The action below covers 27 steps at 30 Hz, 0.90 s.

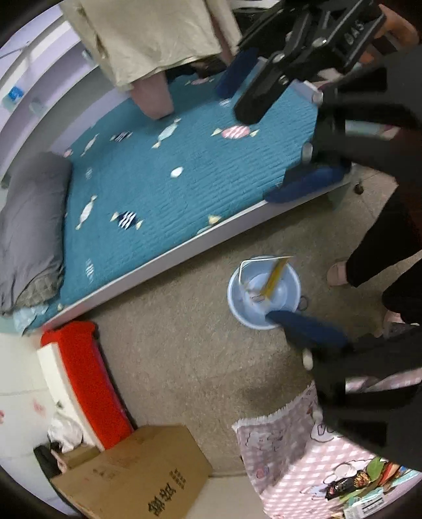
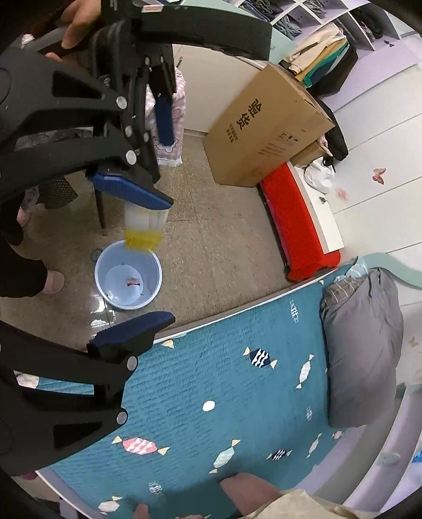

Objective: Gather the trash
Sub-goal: 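Carry the box and wrapper in both grippers over the light-blue bin, then open both grippers to drop the box and wrapper into the bin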

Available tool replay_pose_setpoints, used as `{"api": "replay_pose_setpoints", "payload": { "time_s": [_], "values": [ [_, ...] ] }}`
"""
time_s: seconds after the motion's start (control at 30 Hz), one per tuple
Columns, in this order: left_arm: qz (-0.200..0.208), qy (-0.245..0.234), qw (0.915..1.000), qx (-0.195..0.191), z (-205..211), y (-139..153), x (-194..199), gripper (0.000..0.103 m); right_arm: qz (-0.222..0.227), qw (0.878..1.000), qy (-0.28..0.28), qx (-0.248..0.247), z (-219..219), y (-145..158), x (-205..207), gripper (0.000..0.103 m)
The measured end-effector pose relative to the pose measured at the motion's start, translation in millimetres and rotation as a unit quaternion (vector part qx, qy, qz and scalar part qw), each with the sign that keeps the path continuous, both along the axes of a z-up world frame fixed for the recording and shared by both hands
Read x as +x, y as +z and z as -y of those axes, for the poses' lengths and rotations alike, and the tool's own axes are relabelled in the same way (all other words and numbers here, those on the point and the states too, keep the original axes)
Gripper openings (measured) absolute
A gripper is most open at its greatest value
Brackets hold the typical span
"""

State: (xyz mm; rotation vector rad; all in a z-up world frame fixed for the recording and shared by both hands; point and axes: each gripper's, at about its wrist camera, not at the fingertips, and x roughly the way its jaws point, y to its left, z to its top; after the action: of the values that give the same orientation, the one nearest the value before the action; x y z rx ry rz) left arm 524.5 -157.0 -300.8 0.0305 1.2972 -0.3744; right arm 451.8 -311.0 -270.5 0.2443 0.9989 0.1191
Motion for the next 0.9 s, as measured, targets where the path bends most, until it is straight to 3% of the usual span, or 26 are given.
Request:
{"api": "replay_pose_setpoints", "payload": {
  "time_s": [0.23,0.47,0.9],
  "values": [
    [0.003,0.044,0.999,0.002,-22.4,8.4,-9.9,0.071,-0.004,1.0,0.01,0.001,-11.0,2.4,-6.5,0.066],
    [0.011,0.08,0.9967,-0.002,-63.8,18.2,-44.0,0.075,-0.01,0.998,0.057,0.008,-56.5,-1.0,-11.6,0.067],
    [0.023,0.184,0.9826,0.004,-240.2,21.1,-145.5,0.075,-0.014,0.986,0.165,0.008,-216.0,-4.3,-61.5,0.067]
  ]
}}
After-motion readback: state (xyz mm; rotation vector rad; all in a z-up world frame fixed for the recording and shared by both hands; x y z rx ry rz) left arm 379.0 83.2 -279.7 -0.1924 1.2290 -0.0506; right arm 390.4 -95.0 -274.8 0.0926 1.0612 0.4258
